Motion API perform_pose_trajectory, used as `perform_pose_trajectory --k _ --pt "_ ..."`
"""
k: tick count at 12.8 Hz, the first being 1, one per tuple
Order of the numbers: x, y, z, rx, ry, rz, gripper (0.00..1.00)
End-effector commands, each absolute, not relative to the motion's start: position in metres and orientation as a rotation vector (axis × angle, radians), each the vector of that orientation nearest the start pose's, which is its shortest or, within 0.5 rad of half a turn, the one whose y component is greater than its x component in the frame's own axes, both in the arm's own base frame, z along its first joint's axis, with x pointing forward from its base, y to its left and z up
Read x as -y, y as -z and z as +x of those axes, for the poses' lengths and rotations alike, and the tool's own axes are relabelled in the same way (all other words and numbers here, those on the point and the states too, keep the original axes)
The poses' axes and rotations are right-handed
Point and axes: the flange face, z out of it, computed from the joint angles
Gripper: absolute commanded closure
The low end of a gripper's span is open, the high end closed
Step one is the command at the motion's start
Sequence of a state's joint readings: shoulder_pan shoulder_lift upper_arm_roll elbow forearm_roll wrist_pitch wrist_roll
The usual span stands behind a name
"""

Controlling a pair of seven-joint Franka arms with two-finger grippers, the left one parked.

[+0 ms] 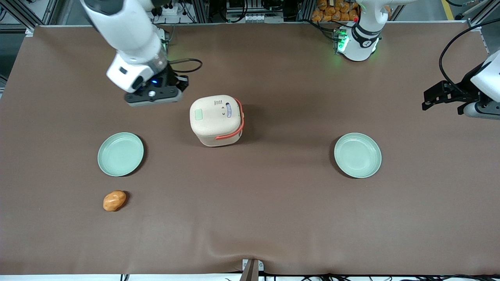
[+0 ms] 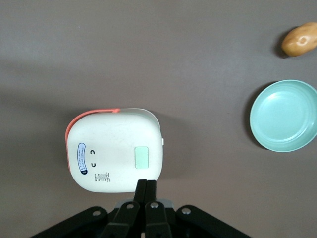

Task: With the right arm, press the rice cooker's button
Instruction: 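Move the right gripper over the rice cooker's lid button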

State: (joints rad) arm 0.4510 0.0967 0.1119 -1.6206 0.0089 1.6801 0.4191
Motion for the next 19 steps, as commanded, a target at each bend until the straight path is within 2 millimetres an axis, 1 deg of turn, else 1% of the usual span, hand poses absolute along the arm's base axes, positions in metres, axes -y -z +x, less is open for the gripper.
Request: perform_pose_trajectory --k 1,3,4,5,7,9,11,15,16,19 --pt "-0.309 -0.516 0.492 0.211 -0.091 -3.161 1.0" --pt "-0.308 -0.487 0.488 0.219 -0.13 -3.172 1.0" --pt "-0.319 -0.477 0.48 0.258 -0.123 -3.171 1.0" --pt "-0.324 -0.464 0.478 0.282 -0.129 -3.174 1.0" --pt "-0.327 -0.44 0.476 0.301 -0.144 -3.19 1.0" --pt "-0.327 -0.411 0.468 0.274 -0.136 -3.192 1.0" --pt "-0.328 -0.398 0.468 0.268 -0.136 -3.191 1.0" --pt "-0.333 -0.387 0.469 0.268 -0.135 -3.189 1.0" --pt "-0.338 -0.38 0.467 0.261 -0.137 -3.189 1.0" --pt "-0.343 -0.368 0.465 0.27 -0.146 -3.205 1.0"
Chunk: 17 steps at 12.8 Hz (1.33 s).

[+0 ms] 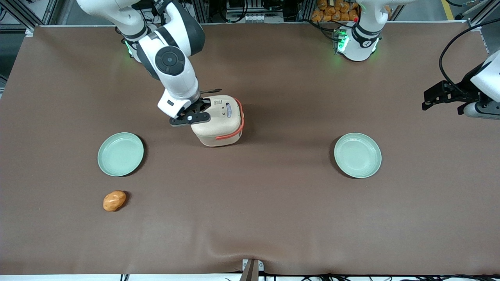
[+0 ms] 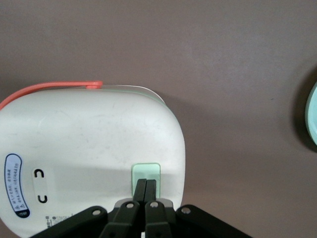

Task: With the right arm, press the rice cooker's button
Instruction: 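Move the right gripper over the rice cooker's lid button, then press down on the green lid button with the right gripper fingertips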

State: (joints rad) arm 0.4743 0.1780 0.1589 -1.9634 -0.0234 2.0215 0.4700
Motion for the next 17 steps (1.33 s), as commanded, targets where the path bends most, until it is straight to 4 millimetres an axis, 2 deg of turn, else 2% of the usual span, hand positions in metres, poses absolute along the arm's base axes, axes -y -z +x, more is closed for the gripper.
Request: perform_pose_trajectory --k 1,6,17 --pt "-0.3422 -0.3666 0.4646 0.272 -0.149 -3.207 1.0" --pt "-0.3415 -0.365 0.4636 0.27 -0.158 -3.21 1.0" --pt "-0.3331 -0.3661 0.4685 0.114 -0.159 -3.226 1.0"
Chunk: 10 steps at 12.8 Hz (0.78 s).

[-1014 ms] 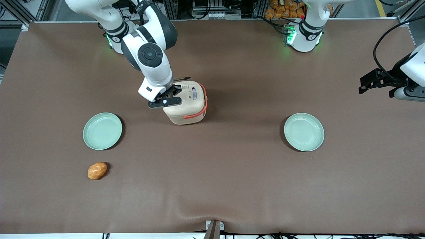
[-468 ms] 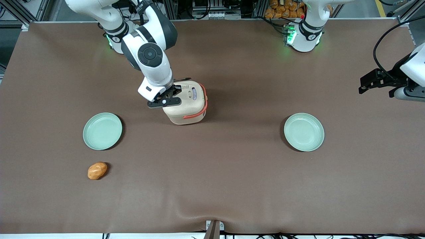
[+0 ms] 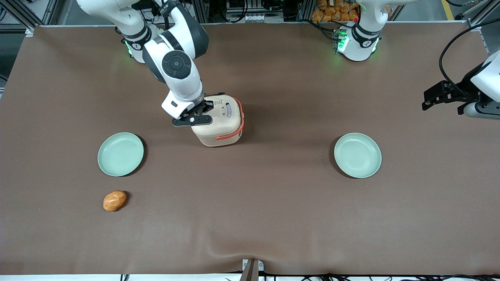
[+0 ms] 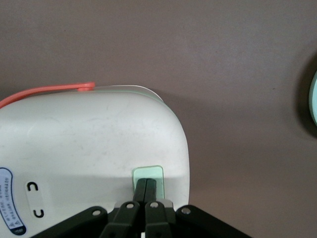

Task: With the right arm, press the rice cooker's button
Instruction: 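Press down on the green lid button with the right gripper fingertips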

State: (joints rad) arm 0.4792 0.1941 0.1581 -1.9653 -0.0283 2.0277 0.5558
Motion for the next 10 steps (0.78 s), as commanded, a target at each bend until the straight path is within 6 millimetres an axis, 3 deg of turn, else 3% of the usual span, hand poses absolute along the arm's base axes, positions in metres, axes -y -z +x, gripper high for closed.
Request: perform_pose_trajectory --k 1,7,10 --pt "-0.332 -0.367 0.469 0.114 -0.159 -3.227 1.0" --pt "-0.331 -0.362 0.469 0.085 -0.158 -3.228 1.0" --pt "-0.331 -0.342 0.465 0.067 -0.148 -3.221 1.0"
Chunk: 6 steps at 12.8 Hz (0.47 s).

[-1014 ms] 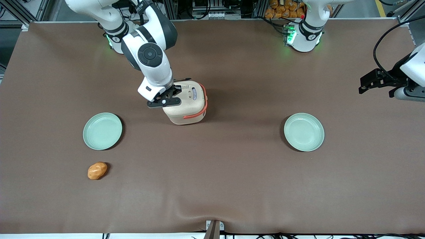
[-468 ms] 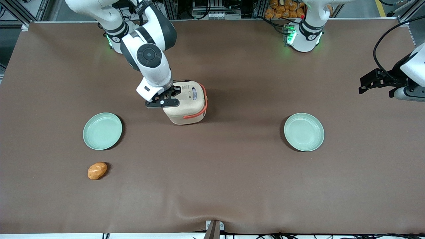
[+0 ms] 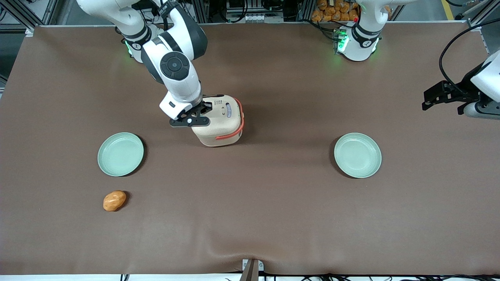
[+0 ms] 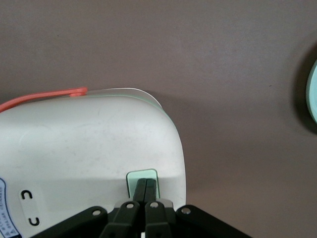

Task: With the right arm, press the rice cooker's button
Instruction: 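Press down on the green lid button with the right gripper fingertips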

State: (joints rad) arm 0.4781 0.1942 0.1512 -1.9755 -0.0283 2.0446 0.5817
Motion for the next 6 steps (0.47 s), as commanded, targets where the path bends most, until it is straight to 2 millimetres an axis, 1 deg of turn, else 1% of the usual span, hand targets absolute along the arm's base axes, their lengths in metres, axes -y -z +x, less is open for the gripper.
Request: perform_pose_trajectory --k 1,3,4,5,6 --pt "-0.33 -0.334 0.464 0.063 -0.133 -3.214 1.0" --pt "-0.331 -0.329 0.464 0.066 -0.136 -3.213 1.0" --pt "-0.332 -0.332 0.464 0.065 -0.141 -3.216 1.0" --pt "-0.33 -0.342 0.466 0.059 -0.142 -3.219 1.0" --pt "-0.332 -0.362 0.473 0.049 -0.153 -3.224 1.0"
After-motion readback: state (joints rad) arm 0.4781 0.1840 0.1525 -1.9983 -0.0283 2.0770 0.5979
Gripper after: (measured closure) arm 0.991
